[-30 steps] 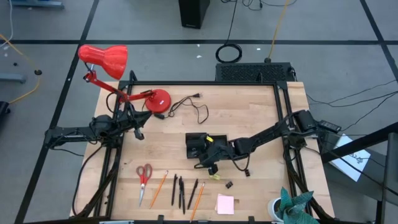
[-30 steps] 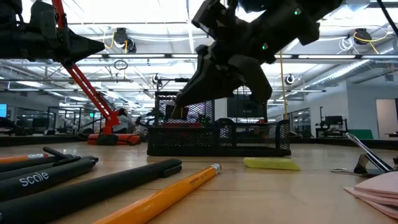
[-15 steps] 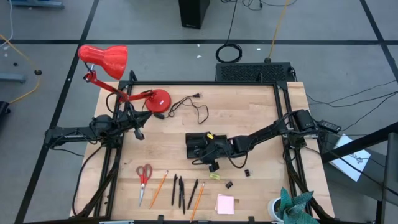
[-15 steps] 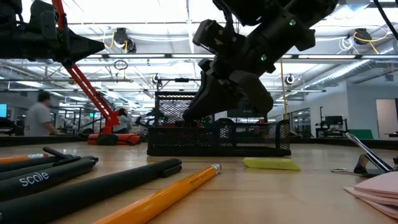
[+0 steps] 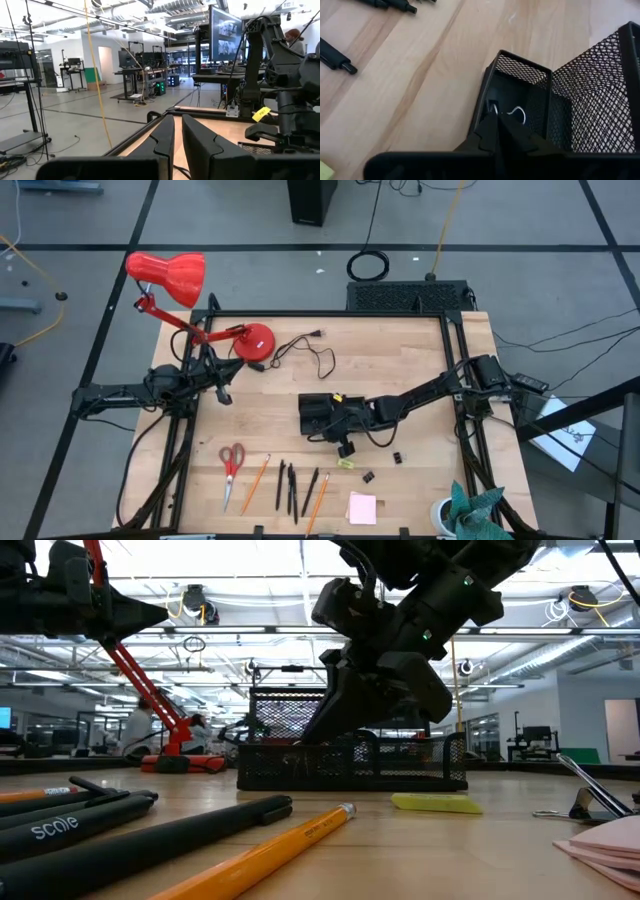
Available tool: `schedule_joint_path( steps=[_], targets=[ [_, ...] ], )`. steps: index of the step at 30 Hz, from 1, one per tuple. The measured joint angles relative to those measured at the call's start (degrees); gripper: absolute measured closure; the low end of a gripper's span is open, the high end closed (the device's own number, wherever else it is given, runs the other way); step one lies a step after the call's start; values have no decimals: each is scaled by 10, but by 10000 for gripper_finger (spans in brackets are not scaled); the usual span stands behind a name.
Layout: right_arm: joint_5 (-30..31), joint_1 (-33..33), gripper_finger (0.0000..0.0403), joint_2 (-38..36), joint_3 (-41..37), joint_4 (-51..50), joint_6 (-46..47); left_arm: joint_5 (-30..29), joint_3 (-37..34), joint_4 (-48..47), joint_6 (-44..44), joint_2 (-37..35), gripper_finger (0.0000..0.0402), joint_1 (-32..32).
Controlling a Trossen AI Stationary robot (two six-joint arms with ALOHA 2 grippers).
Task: Pick and place office supplies into organizer
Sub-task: Put the black binder clip into the desk organizer
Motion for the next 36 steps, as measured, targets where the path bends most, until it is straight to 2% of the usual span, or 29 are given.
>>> schedule_joint_path(
  steps=[6, 13, 18, 21, 25, 27, 30, 36],
  targets=[
    [19, 0, 379, -3, 0, 10, -8, 0, 0, 0, 0, 0, 362, 0],
    [91, 13, 305, -34, 0, -1, -10, 0, 0, 1, -1, 0, 362, 0],
    [90, 31, 257, -87, 0, -42, -1, 0, 0, 1, -7, 0, 362, 0],
    [42, 50, 243, -134, 0, -116, 12, 0, 0, 0, -7, 0, 362, 0],
    [-104, 68, 239, -177, 0, -201, 67, 0, 0, -1, -6, 0, 362, 0],
    [-151, 80, 240, -181, 0, -220, 91, 0, 0, -1, -5, 0, 362, 0],
    [-154, 101, 245, -165, -7, -236, 98, 0, 0, -1, -5, 0, 362, 0],
    [-165, 113, 244, -134, -51, -192, 120, 0, 0, -1, -7, 0, 362, 0]
  ],
)
